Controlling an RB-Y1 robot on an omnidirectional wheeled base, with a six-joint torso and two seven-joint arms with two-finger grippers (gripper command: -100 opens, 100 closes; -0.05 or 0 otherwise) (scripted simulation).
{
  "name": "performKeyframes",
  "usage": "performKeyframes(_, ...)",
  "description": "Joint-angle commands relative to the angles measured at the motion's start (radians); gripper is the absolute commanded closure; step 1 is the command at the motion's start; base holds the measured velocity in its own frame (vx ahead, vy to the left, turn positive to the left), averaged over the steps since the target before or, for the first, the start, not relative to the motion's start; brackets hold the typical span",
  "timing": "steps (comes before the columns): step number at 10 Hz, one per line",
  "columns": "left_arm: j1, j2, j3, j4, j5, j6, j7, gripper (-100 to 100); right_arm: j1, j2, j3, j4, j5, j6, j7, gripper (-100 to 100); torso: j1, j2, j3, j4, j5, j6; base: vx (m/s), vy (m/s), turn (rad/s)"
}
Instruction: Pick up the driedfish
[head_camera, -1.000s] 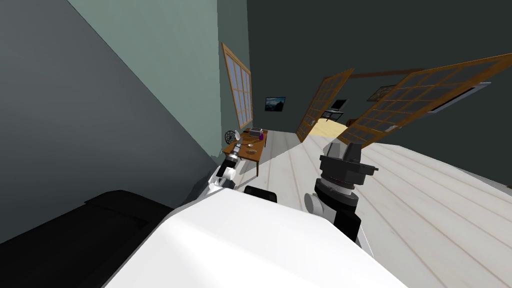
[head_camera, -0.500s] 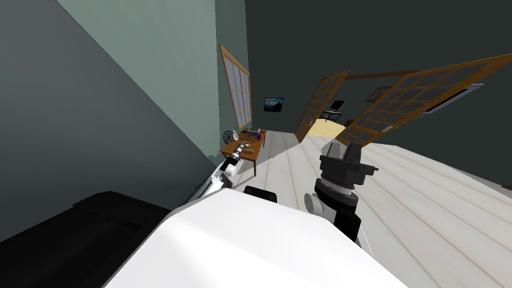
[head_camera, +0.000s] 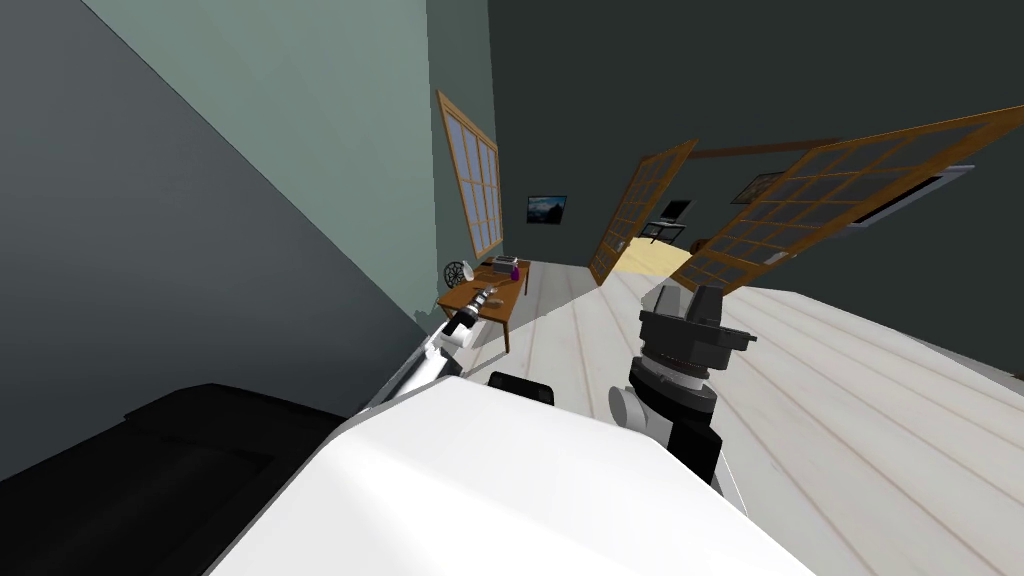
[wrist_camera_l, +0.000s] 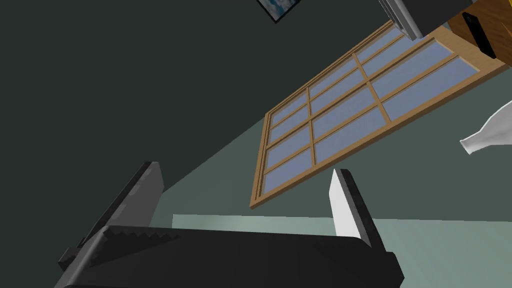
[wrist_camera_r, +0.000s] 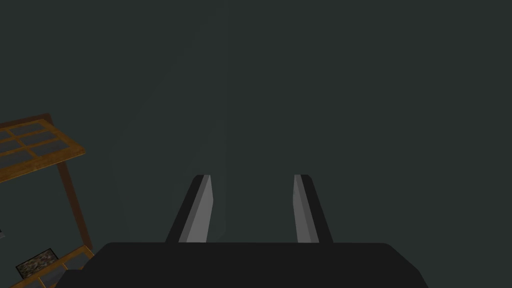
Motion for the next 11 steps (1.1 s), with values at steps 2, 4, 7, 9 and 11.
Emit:
performKeyframes(2,-0.032,0.021,0.008,0.054,0.019,0.065,-0.028,-100,0.0,0.0,0.0,0.0,0.0,0.0,0.0,0,0.0,-0.001,0.0,0.0,0.0,0.0,0.045,-0.072,0.015)
performKeyframes(4,-0.062,0.039,0.016,0.107,0.036,0.114,-0.05,-100,0.0,0.0,0.0,0.0,0.0,0.0,0.0,0,-0.001,-0.002,-0.001,0.0,0.0,0.0,0.057,-0.092,0.021)
performKeyframes(7,-0.122,0.075,0.038,0.196,0.07,0.198,-0.088,-100,0.0,0.0,0.0,0.0,0.0,0.0,0.0,0,0.001,-0.002,-0.001,-0.001,0.0,0.0,0.068,-0.071,0.028)
performKeyframes(9,-0.152,0.093,0.051,0.245,0.088,0.253,-0.104,-100,0.0,0.0,0.0,0.0,0.0,0.0,0.0,0,0.001,-0.003,-0.002,-0.001,0.0,0.0,0.077,-0.07,0.03)
performKeyframes(11,-0.182,0.11,0.065,0.299,0.105,0.308,-0.117,-100,0.0,0.0,0.0,0.0,0.0,0.0,0.0,0,0.002,-0.003,-0.002,-0.001,0.0,0.0,0.073,-0.063,0.033)
